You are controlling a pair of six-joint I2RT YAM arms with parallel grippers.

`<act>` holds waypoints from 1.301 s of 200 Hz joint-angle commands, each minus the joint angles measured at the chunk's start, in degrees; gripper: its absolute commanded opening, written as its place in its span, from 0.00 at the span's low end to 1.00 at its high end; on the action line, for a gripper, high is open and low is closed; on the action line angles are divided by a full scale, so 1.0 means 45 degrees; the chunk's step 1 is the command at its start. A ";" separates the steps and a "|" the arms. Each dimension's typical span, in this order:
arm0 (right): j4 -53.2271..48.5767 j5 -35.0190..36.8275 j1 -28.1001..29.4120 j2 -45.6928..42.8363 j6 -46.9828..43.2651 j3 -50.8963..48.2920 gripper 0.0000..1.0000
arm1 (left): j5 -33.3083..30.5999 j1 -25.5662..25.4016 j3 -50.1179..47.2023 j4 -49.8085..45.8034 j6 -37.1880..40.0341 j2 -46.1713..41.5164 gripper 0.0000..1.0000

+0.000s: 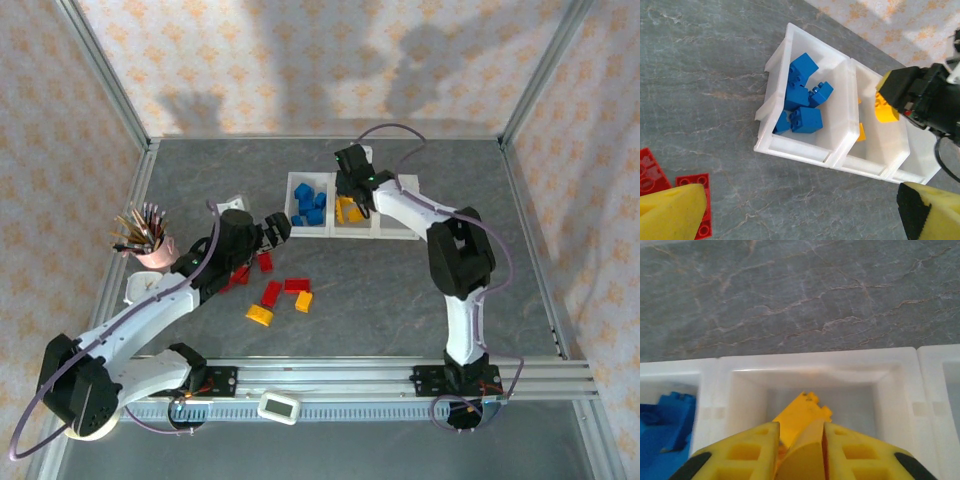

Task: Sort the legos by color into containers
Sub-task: Place the lego in the container, then pick up the lego from the bottom-center of the table.

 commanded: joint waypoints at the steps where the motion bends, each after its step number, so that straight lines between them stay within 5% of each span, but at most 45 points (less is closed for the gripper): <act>1: -0.0229 0.0644 -0.0066 0.0322 -0.0375 0.0862 0.28 | 0.0076 0.0166 0.0497 0.0547 0.0320 0.0248 0.99; 71: -0.0419 0.0451 -0.0056 -0.0498 -0.0726 0.0885 0.40 | 0.0238 0.0212 0.0896 0.0474 0.0440 0.0395 0.99; 117: -0.0134 -0.0284 0.0458 -0.2510 -0.0603 -0.0978 0.46 | -0.0005 0.0227 0.0543 0.0051 0.0315 -0.0604 0.99; 194: -0.0444 -0.0558 0.3321 -0.5289 0.0276 -0.4974 0.60 | -0.0551 0.0234 -0.0923 -0.1827 -0.0102 -0.3064 0.99; 260: 0.0226 -0.0772 0.6168 -0.5925 0.3619 -0.7506 0.74 | -0.0608 0.0226 -0.2022 -0.3362 -0.0819 -0.4873 0.99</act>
